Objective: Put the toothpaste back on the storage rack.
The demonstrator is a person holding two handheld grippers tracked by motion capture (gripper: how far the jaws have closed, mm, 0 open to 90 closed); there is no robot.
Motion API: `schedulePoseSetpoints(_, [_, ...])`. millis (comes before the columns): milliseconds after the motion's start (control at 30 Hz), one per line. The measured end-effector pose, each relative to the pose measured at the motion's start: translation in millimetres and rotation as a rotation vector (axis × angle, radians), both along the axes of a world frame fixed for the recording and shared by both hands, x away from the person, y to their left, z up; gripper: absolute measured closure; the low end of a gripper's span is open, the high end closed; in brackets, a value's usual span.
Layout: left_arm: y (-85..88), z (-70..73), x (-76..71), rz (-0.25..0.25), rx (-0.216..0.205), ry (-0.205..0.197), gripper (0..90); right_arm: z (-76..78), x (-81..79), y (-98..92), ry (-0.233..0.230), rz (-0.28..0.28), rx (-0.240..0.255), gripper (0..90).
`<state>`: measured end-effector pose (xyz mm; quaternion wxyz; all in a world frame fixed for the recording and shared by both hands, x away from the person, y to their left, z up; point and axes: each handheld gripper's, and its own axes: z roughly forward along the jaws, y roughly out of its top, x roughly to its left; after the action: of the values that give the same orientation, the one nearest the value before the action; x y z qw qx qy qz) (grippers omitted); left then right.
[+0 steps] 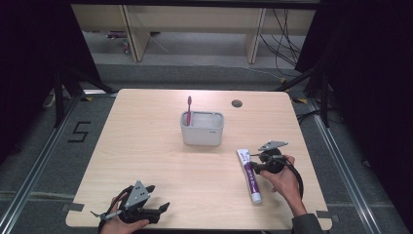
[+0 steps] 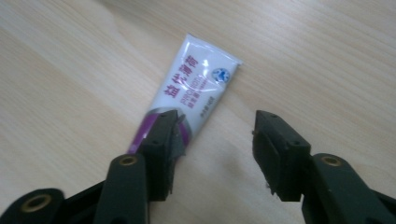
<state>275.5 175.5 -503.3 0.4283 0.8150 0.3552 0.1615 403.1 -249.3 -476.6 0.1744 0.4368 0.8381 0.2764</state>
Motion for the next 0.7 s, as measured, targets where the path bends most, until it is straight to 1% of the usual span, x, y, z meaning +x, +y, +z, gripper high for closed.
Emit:
schedulePoseSetpoints(33, [0.4, -0.2, 0.3, -0.004, 0.012, 0.001, 22.6, 2.5, -1.0, 0.9, 0.0, -0.003, 0.012, 47.6])
schedulePoseSetpoints(67, [0.2, -1.1, 0.2, 0.001, 0.015, -0.004, 22.6, 5.4, -3.8, 3.0, 0.038, -0.004, 0.02, 45.3])
schedulePoseSetpoints(100, [0.2, -1.1, 0.2, 0.001, 0.015, -0.004, 22.6, 5.4, -3.8, 3.0, 0.038, -0.004, 0.02, 45.3])
schedulePoseSetpoints(133, [0.2, -0.9, -0.5, 0.002, 0.013, 0.0, 22.6, 7.5, -8.1, 7.5, 0.069, 0.003, 0.022, 43.0])
schedulePoseSetpoints(167, [0.6, 0.1, 0.0, -0.002, 0.013, 0.003, 22.6, 6.9, -9.3, 9.3, 0.07, 0.008, 0.022, 42.2])
schedulePoseSetpoints(200, [0.3, 0.0, -0.1, 0.002, 0.011, 0.0, 22.6, 7.8, -11.7, 13.0, 0.096, -0.003, 0.029, 41.7])
schedulePoseSetpoints(233, [-0.1, -0.3, -0.6, 0.001, 0.009, 0.001, 22.6, 7.5, -11.5, 14.0, 0.101, 0.009, 0.02, 41.7])
schedulePoseSetpoints(267, [0.7, 0.1, -1.1, -0.006, 0.025, -0.001, 22.6, 6.8, -11.7, 15.6, 0.112, 0.023, 0.009, 42.1])
schedulePoseSetpoints(300, [1.9, 0.5, -0.6, -0.012, 0.038, -0.004, 22.6, 5.9, -13.2, 18.9, 0.144, 0.021, 0.009, 42.4])
schedulePoseSetpoints(333, [1.7, 1.0, -0.7, -0.015, 0.031, 0.0, 22.6, 4.6, -12.9, 20.5, 0.166, 0.03, 0.001, 42.1])
schedulePoseSetpoints(367, [0.9, 0.7, -0.4, -0.008, 0.021, -0.001, 22.6, 2.9, -12.1, 21.5, 0.171, 0.039, -0.011, 42.2])
schedulePoseSetpoints(400, [0.9, 0.5, -0.3, -0.01, 0.025, 0.002, 22.6, 2.4, -13.7, 24.0, 0.198, 0.009, -0.019, 42.4])
schedulePoseSetpoints(433, [1.2, 0.0, -0.5, -0.01, 0.037, -0.003, 22.6, 1.1, -11.4, 22.7, 0.188, 0.041, -0.032, 42.7])
schedulePoseSetpoints(467, [1.3, 0.0, -0.6, -0.013, 0.036, -0.002, 22.6, -1.3, -9.2, 22.0, 0.169, 0.05, -0.036, 43.2])
schedulePoseSetpoints(500, [0.7, 0.2, -0.9, -0.008, 0.029, -0.001, 22.6, 0.0, -9.7, 22.8, 0.191, 0.038, -0.03, 43.5])
schedulePoseSetpoints(533, [0.6, 0.3, -0.7, -0.007, 0.028, -0.001, 22.6, -0.1, -8.8, 22.9, 0.194, 0.044, -0.029, 43.6])
schedulePoseSetpoints(567, [0.7, 0.4, -0.5, -0.01, 0.033, -0.001, 22.6, 0.3, -8.9, 23.8, 0.204, 0.034, -0.023, 43.6])
schedulePoseSetpoints(600, [1.8, 0.6, -0.4, -0.014, 0.052, -0.002, 22.6, 0.4, -7.8, 23.1, 0.192, 0.033, -0.035, 43.4])
schedulePoseSetpoints(633, [0.6, -0.3, -0.9, -0.013, 0.027, 0.002, 22.6, -0.3, -7.5, 23.8, 0.203, 0.032, -0.026, 43.5])
schedulePoseSetpoints(667, [1.0, 0.3, -0.7, -0.013, 0.037, 0.001, 22.6, -0.5, -7.5, 24.2, 0.207, 0.029, -0.029, 43.5])
schedulePoseSetpoints(700, [0.8, -0.1, 0.0, -0.009, 0.036, -0.002, 22.6, -1.2, -7.4, 24.7, 0.214, 0.031, -0.027, 44.0])
